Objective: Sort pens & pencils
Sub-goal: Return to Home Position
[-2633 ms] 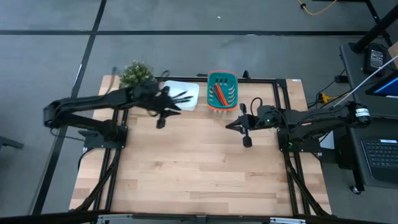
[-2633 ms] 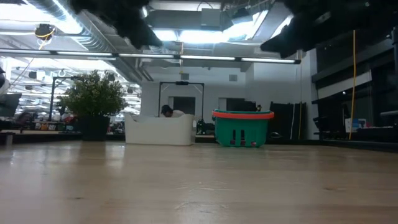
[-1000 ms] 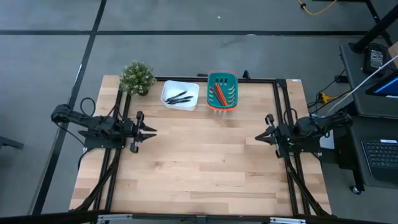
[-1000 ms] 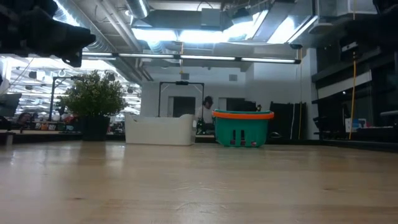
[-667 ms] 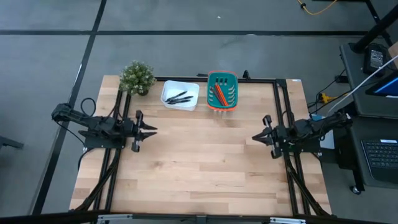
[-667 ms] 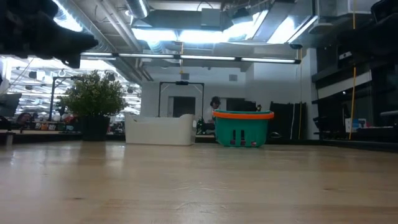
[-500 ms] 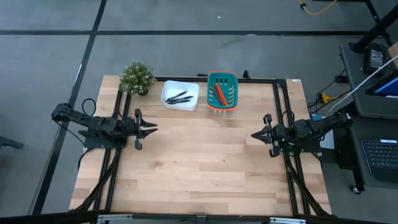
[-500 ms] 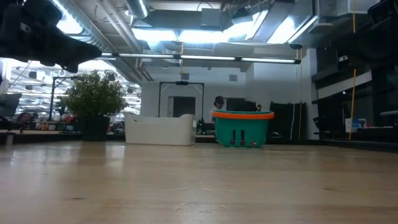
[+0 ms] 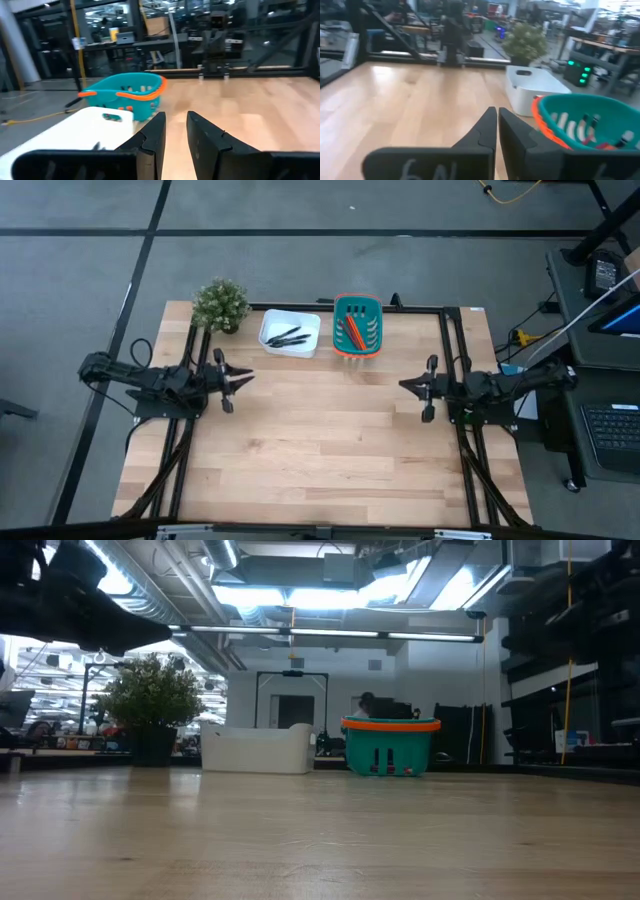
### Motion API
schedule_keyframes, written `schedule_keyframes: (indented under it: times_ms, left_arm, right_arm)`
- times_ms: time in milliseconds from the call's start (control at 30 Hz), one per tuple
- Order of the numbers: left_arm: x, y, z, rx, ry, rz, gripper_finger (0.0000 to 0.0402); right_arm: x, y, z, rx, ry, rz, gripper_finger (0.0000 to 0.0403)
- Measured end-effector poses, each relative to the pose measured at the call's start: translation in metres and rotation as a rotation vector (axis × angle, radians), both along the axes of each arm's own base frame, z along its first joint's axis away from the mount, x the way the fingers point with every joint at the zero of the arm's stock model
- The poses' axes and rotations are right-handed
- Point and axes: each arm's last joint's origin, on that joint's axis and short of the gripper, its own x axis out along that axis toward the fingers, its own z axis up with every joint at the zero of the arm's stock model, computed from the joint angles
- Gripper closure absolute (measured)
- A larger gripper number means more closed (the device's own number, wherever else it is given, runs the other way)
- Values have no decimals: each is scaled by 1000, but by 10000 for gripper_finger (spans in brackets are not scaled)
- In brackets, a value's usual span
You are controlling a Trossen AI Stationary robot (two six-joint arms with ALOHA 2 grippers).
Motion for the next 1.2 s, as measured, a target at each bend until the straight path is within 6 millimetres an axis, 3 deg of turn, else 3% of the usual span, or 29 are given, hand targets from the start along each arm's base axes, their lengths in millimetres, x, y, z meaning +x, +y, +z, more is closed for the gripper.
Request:
schedule_keyframes:
  times_ms: [400,1200]
  left_arm:
    - [0,20,0,40,17,192,330]
    - [0,29,-2,-42,5,103,330]
  right_arm:
    - [1,-13,0,-12,6,-147,382]
    - [1,-21,0,-19,6,-176,382]
